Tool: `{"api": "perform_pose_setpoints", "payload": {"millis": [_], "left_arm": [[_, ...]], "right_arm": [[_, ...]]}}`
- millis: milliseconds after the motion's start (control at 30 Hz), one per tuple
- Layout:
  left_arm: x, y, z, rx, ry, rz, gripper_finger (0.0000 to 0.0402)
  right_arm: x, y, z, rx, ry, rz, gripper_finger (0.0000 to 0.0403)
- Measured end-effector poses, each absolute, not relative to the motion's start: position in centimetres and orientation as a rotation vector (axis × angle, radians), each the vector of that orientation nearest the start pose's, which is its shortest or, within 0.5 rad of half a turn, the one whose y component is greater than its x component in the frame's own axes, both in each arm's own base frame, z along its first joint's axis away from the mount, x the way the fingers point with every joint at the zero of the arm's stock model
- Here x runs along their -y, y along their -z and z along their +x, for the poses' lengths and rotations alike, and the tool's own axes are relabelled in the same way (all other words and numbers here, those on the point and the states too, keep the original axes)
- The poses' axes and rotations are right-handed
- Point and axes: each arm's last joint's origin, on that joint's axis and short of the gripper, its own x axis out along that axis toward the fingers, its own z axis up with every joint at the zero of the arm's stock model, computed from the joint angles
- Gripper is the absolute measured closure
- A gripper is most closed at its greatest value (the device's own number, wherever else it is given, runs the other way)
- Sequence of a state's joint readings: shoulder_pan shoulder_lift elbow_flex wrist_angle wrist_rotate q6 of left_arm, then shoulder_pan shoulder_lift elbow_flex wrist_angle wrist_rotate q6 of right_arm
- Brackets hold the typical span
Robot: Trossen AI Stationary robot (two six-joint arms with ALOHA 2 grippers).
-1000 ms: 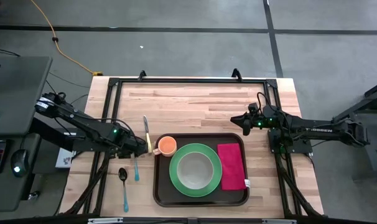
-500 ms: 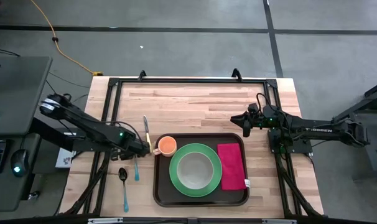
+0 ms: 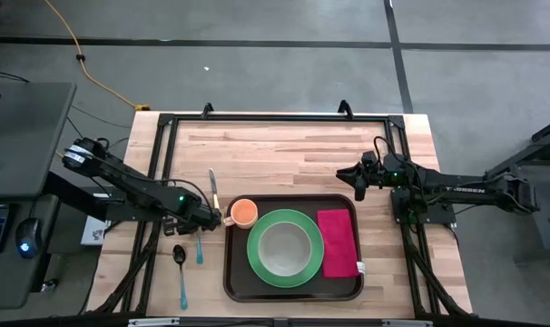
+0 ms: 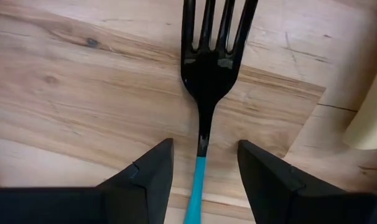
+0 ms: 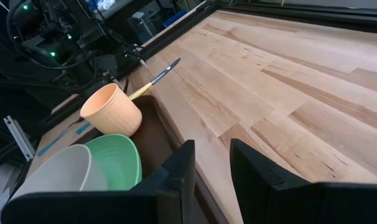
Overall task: Set up tray
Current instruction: Put the blue fork on top of the red napkin on the black tray
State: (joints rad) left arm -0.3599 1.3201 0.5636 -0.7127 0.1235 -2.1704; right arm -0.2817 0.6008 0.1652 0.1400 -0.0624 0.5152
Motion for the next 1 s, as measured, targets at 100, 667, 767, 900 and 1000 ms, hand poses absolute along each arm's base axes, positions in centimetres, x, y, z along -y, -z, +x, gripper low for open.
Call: {"api": "perform_pose_setpoints", "payload": {"millis": [100, 667, 767, 900, 1000], "left_arm": [[6.74, -13.85, 16.9, -1.186, -1.295, -1.5, 0.0211], [6.56, -13.76, 16.67, -1.171, -1.312, -1.457, 0.0322], [6.54, -13.74, 16.63, -1.168, -1.316, -1.453, 0.0338], [6.49, -13.72, 16.56, -1.166, -1.326, -1.445, 0.0355], [6.46, -13.71, 16.51, -1.156, -1.337, -1.444, 0.0362]], "right_arm": [[3.78, -17.57, 13.7, -0.23, 0.289, 0.56, 0.0324], [3.78, -17.56, 13.7, -0.229, 0.291, 0.56, 0.0324], [3.79, -17.55, 13.7, -0.23, 0.291, 0.559, 0.0324], [3.79, -17.56, 13.7, -0.229, 0.292, 0.559, 0.0324], [3.79, -17.55, 13.7, -0.229, 0.294, 0.559, 0.0324]]}}
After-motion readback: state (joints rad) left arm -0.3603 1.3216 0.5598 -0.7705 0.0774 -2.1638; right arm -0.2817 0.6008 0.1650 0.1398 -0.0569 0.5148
